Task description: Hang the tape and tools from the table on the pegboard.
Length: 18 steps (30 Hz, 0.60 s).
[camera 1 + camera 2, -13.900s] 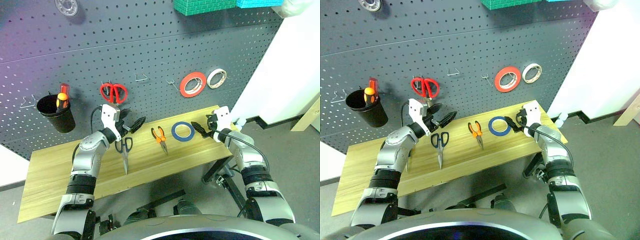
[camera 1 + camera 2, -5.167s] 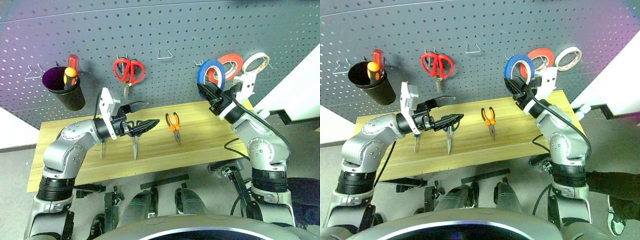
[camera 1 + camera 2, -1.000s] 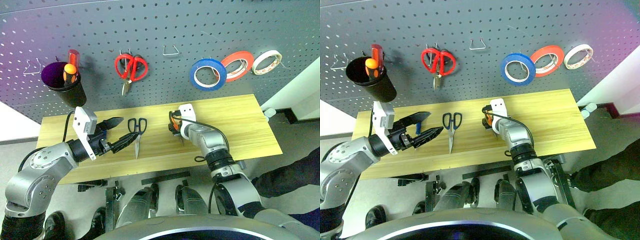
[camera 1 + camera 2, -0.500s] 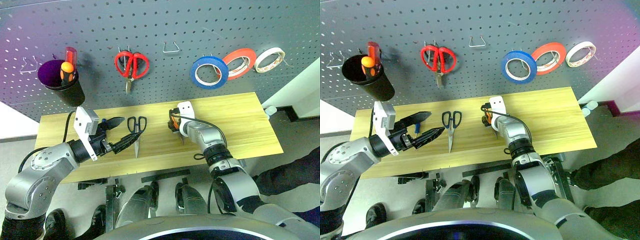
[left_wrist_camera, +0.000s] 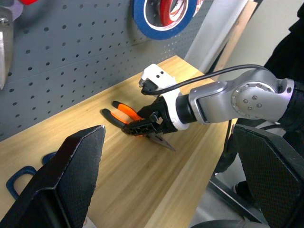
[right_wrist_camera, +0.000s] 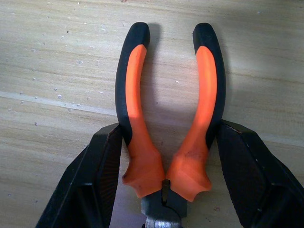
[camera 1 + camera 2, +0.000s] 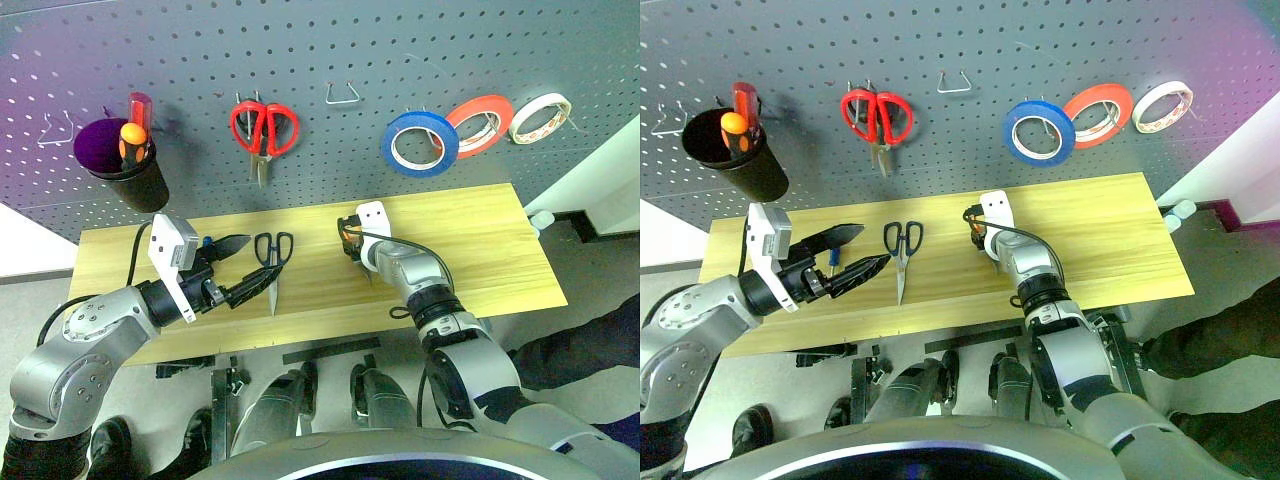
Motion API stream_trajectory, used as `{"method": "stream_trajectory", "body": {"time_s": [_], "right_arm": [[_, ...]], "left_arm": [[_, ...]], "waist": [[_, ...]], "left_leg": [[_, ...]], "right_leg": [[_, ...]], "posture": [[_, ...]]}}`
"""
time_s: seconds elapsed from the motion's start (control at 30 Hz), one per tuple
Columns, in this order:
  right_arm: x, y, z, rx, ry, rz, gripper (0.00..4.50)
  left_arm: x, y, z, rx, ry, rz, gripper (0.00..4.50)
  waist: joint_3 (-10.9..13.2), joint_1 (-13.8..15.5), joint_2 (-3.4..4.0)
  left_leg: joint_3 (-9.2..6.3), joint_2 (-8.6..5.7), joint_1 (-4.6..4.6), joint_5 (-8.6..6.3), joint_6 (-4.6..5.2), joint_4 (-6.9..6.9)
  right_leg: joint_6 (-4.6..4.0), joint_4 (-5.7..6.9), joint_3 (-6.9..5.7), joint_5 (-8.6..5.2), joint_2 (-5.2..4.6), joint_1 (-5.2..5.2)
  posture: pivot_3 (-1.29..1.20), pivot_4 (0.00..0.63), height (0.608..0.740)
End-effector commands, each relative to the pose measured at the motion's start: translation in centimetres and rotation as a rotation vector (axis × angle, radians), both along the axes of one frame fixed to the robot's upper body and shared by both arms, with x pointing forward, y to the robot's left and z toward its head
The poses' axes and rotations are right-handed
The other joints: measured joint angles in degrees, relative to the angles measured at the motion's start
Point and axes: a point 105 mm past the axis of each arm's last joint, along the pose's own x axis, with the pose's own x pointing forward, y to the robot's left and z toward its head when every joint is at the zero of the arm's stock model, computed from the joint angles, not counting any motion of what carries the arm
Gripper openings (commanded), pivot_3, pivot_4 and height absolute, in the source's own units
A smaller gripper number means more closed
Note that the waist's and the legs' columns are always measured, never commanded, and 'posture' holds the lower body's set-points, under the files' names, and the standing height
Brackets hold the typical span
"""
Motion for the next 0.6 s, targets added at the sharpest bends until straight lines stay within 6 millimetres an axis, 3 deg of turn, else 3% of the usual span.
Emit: {"method": "stream_trajectory", "body": {"time_s": [0.03,0.37,0.6], "right_arm": [[0.5,-0.1,1.0,0.013,-0.027,-0.004,2.7],[-0.5,-0.1,1.3,0.122,0.011,0.08,2.7],[-1.5,-0.9,2.8,0.23,-0.027,0.106,2.7]], "left_arm": [[-0.6,-0.4,0.8,0.0,-0.035,-0.017,4.5],[-0.3,-0.2,0.8,-0.003,-0.039,-0.013,4.5],[0.1,-0.2,0.8,-0.008,-0.047,-0.013,4.5]], "waist": [[0.0,0.01,0.0],[0.0,0.08,0.0],[0.0,0.1,0.0]], "left_leg": [[0.0,0.0,0.0,0.0,0.0,0.0],[0.0,0.0,-0.01,0.01,-0.03,-0.07],[-0.01,0.0,-0.14,0.01,-0.04,-0.14]], "right_leg": [[0.0,0.0,0.0,0.0,0.0,0.0],[0.01,-0.11,-0.01,0.0,0.02,0.0],[0.03,-0.39,-0.06,0.02,0.02,0.0]], "posture": [[0.08,0.35,0.726],[0.07,0.331,0.726],[0.05,0.319,0.726]]}}
